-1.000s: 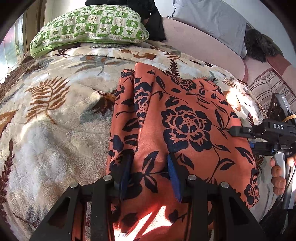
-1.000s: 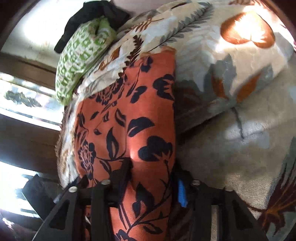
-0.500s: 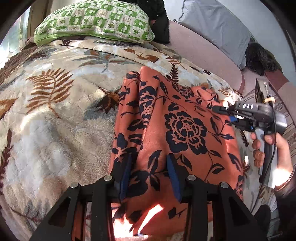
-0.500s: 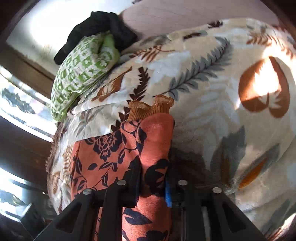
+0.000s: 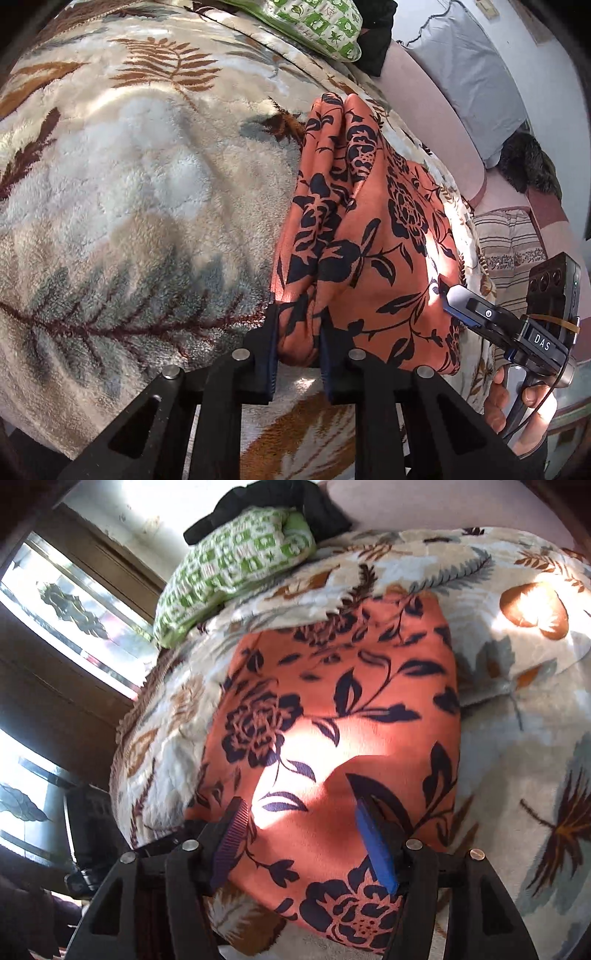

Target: Fold small clothes

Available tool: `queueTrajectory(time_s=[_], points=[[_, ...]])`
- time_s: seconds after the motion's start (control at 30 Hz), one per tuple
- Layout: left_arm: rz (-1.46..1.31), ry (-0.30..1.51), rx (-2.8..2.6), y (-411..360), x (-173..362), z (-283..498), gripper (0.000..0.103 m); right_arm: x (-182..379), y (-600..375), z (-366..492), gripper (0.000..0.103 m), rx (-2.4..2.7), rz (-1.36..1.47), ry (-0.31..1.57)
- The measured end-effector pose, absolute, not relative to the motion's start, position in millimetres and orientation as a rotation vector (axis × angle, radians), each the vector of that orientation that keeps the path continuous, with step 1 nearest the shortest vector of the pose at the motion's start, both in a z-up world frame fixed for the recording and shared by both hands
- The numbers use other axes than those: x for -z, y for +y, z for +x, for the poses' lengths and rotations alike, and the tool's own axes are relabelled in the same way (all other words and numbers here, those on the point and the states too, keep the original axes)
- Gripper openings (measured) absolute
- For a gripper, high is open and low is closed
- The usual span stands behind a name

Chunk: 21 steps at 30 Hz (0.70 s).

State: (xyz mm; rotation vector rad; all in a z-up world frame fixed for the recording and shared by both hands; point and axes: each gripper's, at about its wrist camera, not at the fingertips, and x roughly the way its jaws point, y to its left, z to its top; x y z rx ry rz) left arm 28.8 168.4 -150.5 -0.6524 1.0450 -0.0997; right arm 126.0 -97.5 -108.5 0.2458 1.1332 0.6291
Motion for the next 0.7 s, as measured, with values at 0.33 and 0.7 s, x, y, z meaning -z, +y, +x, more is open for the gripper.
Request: queueTrajectory(time_s=[0.33, 0.7], points=[[-0.450, 0.986, 0.153, 153, 94, 49, 0.044, 117, -94, 127, 0.075, -0.654, 0.266, 1.128], [-0.492, 1.078, 0.193, 175, 133, 201, 0.031, 121, -100, 128, 0.077, -0.698, 0.346, 1.115]])
